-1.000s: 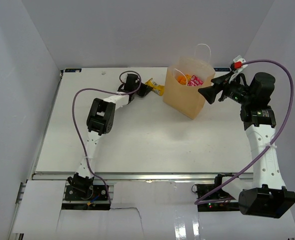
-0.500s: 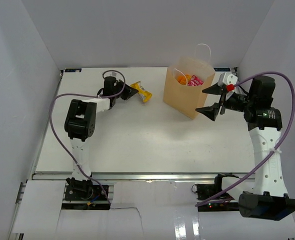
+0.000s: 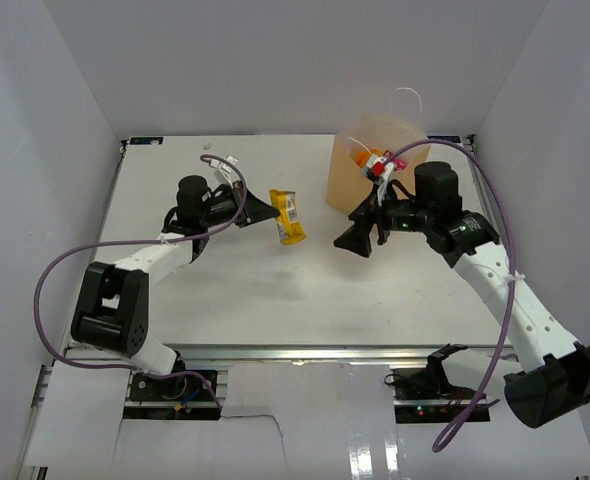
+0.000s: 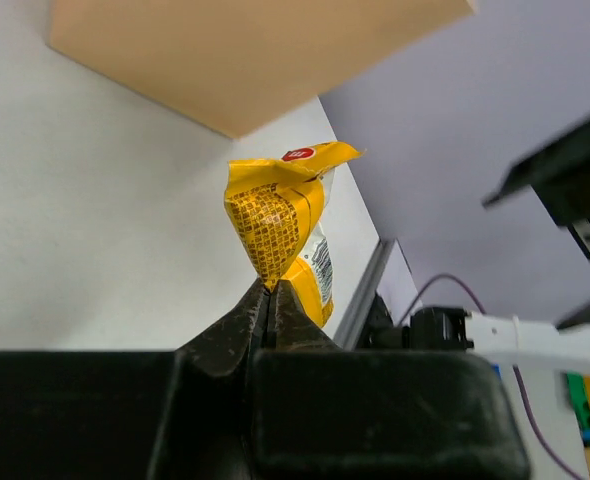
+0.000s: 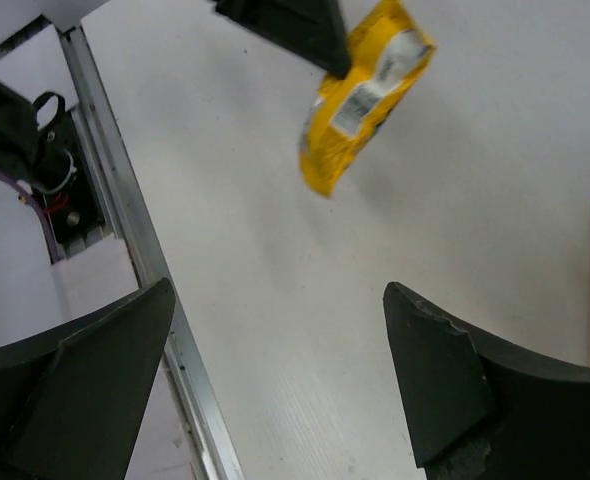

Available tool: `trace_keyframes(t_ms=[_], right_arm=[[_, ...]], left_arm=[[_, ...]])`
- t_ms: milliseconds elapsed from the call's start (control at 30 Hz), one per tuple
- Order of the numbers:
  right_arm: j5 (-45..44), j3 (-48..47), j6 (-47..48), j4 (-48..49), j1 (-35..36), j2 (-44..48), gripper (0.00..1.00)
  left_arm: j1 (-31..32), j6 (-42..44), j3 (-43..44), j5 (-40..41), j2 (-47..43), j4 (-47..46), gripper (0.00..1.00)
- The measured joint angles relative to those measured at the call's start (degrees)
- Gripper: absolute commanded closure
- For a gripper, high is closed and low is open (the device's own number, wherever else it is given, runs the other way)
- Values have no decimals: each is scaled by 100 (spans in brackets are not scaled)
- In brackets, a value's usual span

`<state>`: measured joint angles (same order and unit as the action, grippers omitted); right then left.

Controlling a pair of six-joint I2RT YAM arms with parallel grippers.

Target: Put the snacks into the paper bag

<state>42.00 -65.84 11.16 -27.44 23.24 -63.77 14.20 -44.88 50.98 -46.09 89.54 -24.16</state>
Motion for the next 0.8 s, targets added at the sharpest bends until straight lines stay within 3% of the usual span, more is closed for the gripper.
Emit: trace_keyframes(t_ms=[233, 500, 800], right_arm=[[-758, 212, -2081, 1084, 457, -837, 10], [-848, 433, -2817, 1580, 802, -1220, 5], [-518, 1182, -3237, 2253, 1021, -1130, 64]], left_arm=[[546, 92, -841, -269, -1145, 13, 100], [1062, 0, -1110, -177, -1685, -24, 100], [1241, -63, -1117, -39, -1696, 4, 99]])
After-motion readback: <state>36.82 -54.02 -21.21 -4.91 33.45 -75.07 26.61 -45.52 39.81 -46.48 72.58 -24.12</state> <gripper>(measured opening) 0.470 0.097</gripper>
